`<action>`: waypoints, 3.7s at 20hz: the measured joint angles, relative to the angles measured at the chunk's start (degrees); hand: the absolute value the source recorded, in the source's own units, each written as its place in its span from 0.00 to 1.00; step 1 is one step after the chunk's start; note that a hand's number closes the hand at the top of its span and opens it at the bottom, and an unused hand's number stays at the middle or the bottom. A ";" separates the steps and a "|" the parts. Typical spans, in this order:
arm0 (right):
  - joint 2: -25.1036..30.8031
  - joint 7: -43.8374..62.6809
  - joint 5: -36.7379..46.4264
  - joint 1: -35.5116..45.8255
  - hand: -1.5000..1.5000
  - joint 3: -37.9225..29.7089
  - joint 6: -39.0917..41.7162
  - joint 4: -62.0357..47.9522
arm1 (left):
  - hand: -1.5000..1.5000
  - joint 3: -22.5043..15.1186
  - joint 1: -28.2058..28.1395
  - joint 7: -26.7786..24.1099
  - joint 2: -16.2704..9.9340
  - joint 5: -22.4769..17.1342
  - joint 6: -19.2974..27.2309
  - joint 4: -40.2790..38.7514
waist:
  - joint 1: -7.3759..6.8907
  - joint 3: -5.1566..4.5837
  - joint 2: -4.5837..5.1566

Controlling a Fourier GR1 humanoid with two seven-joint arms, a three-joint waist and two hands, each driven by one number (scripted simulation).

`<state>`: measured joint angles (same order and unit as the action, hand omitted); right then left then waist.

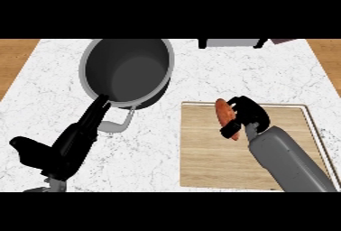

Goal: Pick the sweet potato from the tray and place it in the pot

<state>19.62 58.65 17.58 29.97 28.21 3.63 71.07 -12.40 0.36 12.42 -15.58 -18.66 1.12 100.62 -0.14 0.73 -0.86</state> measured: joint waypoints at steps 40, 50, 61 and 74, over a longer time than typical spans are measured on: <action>-13.48 2.42 49.13 -0.07 1.00 16.17 -2.35 38.84 | 0.50 3.25 -0.89 3.09 2.08 1.24 -2.33 1.18 | 0.72 -0.14 -0.12; -18.71 2.60 41.93 15.84 1.00 6.46 0.77 36.06 | 0.50 2.32 0.23 3.84 3.72 2.68 -2.31 1.08 | -0.64 -0.19 0.20; -19.48 -2.11 31.49 33.33 1.00 -3.01 -4.63 10.97 | 0.50 2.70 1.35 3.48 3.96 2.32 -4.52 0.30 | -2.11 -0.26 0.82; -19.61 -15.36 21.19 45.59 1.00 -2.82 -22.69 -20.97 | 0.50 1.18 3.49 4.77 5.47 3.81 -4.77 0.14 | -4.97 -0.43 1.89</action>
<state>0.01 43.29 38.77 75.56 25.40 -19.06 50.11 -11.22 3.85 17.19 -10.11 -14.85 -3.65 100.77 -5.11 0.30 1.03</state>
